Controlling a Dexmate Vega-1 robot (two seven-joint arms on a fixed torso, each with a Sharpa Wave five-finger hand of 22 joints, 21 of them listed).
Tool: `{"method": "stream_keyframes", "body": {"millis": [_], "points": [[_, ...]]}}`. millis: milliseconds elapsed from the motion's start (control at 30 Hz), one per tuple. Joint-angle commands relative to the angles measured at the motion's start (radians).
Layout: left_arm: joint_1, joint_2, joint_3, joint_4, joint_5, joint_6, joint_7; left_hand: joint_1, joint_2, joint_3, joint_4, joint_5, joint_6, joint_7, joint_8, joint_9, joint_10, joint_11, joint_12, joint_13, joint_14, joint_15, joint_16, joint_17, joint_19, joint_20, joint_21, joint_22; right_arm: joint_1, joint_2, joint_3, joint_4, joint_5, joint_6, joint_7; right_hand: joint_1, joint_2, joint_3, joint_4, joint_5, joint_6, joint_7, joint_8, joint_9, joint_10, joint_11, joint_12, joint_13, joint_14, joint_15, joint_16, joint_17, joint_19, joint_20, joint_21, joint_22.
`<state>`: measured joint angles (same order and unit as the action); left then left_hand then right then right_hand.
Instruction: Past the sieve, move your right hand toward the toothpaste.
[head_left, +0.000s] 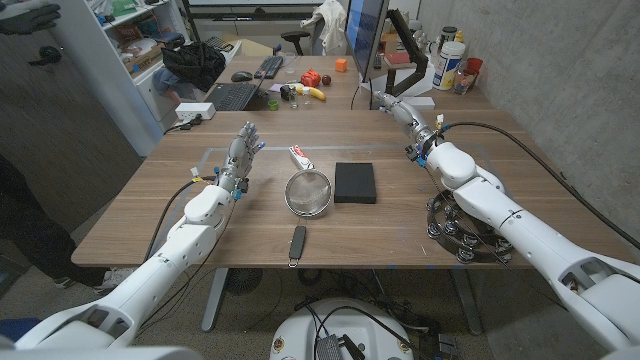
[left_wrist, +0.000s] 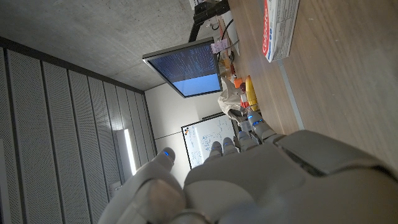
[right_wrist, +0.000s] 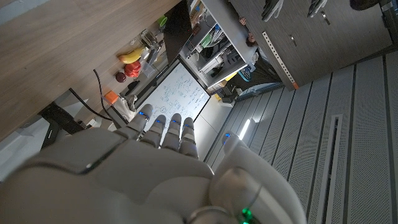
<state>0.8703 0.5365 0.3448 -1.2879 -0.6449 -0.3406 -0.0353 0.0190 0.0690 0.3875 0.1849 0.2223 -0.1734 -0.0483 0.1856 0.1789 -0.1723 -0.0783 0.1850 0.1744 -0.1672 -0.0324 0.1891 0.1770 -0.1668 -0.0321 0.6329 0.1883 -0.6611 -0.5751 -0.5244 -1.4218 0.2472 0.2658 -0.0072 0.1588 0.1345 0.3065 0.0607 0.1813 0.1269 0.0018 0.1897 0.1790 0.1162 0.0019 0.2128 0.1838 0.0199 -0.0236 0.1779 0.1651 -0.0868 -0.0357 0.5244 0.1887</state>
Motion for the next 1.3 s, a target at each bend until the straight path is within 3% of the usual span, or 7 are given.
{"method": "stream_keyframes", "body": {"millis": [33,1300], "points": [[0.011,0.003,0.003,-0.019,0.010,0.009,0.019,0.001,0.093,0.003,-0.003,0.005,-0.097,0.000,0.003,0.003,-0.102,-0.002,0.003,0.006,-0.134,-0.042,0.008,0.003,-0.160,-0.075,-0.001,0.004,0.024,0.005,-0.013,0.002,-0.021,0.009,0.017,0.016,0.003,0.003,-0.008,0.000,0.010,0.000,0.005,0.005,0.008,0.001,0.002,0.002,0.002,0.000,0.005,0.005,0.000,-0.067,-0.004,0.001],[0.032,0.005,0.004,-0.053,0.023,0.010,0.047,0.000,0.093,0.002,-0.002,0.006,-0.096,-0.001,0.003,0.003,-0.101,-0.002,0.004,0.006,-0.133,-0.044,0.008,0.003,-0.159,-0.075,-0.003,0.004,0.067,0.005,-0.049,-0.039,-0.102,-0.018,0.032,0.018,0.004,0.001,-0.012,-0.001,0.015,-0.001,0.004,0.006,0.011,-0.001,0.002,0.002,0.003,-0.002,0.007,0.006,0.003,-0.067,-0.009,0.001]]}}
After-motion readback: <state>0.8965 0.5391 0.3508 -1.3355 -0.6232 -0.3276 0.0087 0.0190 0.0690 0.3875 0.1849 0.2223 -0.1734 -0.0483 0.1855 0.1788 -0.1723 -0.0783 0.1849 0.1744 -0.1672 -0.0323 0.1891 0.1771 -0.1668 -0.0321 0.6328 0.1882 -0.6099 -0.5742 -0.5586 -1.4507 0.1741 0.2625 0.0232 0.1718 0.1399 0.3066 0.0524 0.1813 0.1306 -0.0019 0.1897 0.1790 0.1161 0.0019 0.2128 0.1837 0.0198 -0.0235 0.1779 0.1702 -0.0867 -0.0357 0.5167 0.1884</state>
